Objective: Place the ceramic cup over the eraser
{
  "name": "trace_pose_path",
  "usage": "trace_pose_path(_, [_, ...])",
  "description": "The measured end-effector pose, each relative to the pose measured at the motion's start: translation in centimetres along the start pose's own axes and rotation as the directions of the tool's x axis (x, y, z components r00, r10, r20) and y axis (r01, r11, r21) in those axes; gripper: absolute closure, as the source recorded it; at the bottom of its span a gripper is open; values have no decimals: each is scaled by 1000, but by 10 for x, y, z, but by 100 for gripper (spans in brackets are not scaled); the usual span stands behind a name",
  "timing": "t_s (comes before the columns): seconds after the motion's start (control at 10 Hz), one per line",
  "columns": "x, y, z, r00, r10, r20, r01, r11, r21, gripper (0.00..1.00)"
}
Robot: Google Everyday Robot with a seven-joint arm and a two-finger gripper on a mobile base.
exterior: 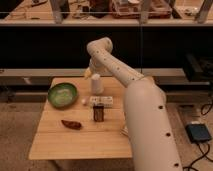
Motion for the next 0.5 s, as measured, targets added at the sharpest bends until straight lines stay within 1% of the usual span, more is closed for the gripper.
trace_pose_path(0.2, [-5, 3, 7, 1000, 0, -6, 0, 1000, -15, 20])
trace_pose_path(0.3, [-8, -1, 13, 1000, 4, -7, -4, 1000, -11, 20])
trace_pose_path(0.5, [-10, -2, 19, 1000, 17, -11, -17, 1000, 0, 20])
